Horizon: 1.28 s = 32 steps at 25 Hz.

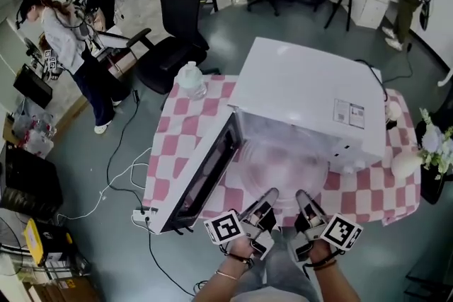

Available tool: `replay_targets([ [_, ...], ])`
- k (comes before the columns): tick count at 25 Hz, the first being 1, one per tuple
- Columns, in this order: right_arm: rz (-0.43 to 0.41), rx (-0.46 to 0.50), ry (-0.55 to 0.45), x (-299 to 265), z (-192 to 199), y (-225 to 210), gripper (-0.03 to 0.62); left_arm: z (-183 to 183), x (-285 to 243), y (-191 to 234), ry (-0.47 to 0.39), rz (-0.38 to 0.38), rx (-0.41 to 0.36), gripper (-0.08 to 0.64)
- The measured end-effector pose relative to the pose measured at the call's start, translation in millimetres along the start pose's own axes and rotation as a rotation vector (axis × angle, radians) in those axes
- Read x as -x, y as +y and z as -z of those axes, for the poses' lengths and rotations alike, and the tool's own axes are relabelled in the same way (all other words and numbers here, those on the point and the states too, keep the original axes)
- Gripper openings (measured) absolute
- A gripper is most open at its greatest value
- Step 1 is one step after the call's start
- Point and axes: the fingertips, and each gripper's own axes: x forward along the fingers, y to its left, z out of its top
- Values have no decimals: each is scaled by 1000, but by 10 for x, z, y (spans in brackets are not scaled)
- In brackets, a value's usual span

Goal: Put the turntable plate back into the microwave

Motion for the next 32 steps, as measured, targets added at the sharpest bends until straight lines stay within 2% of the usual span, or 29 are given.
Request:
replay_targets([
  [4,-112,67,5,-213,-113,33,92,-10,-85,191,-10,-19,41,63],
  [13,-94,62,7,-404,-241,-161,92,-107,-286,359,-35,17,98,58],
  [25,-83,113,12,-595,-419,-289,92,-193,-537,513,-81,61,181,54],
  [32,-72,154,21,-556,-463,-288,99,-210,-619,469,-87,104,180,49],
])
